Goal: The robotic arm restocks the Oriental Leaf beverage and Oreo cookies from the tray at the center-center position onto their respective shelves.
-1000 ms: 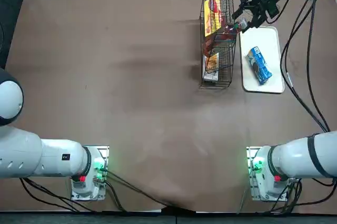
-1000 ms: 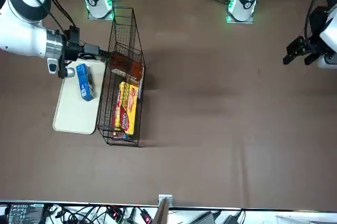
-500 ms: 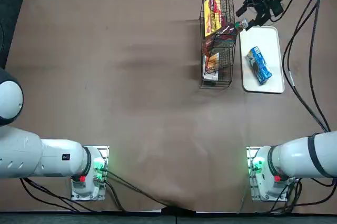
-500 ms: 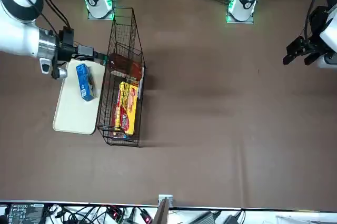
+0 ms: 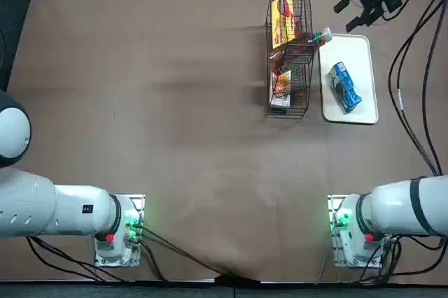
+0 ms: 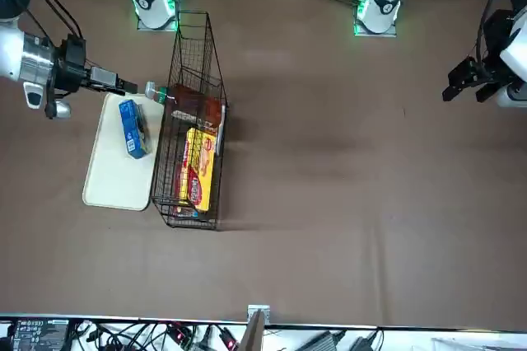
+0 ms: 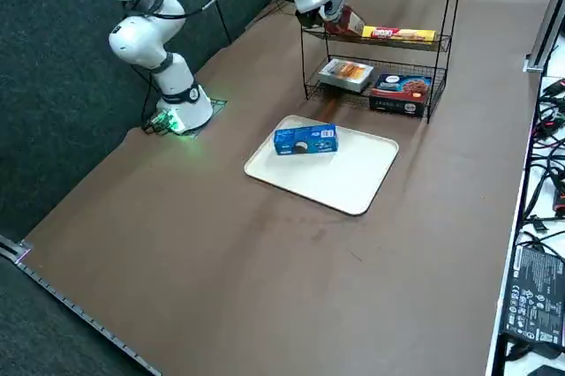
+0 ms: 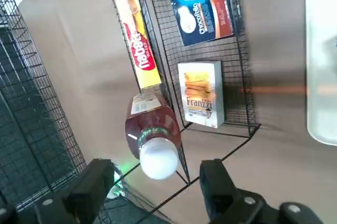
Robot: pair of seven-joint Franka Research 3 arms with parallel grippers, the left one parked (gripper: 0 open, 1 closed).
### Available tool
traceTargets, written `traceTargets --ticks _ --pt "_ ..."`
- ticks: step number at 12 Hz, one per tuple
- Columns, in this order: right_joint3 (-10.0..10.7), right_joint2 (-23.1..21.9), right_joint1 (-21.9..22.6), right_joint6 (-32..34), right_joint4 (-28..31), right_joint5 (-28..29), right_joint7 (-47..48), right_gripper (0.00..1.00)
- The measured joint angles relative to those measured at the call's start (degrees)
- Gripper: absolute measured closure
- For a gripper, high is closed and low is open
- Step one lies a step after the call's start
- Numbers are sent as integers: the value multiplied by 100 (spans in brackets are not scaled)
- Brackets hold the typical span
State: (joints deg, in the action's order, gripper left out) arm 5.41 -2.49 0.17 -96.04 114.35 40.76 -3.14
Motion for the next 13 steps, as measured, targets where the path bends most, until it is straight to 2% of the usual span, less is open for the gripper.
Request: traceTargets --ticks 2,5,11,12,13 --pt "0 -10 -79 0 -2 -74 0 0" --pt "2 -8 -189 -6 -2 -546 0 0" --pt "-8 287 -210 -505 95 -2385 -692 0" --pt "-8 429 -215 -927 288 -2802 -1031 0" --pt "-10 481 -213 -1224 462 -2915 -1181 0"
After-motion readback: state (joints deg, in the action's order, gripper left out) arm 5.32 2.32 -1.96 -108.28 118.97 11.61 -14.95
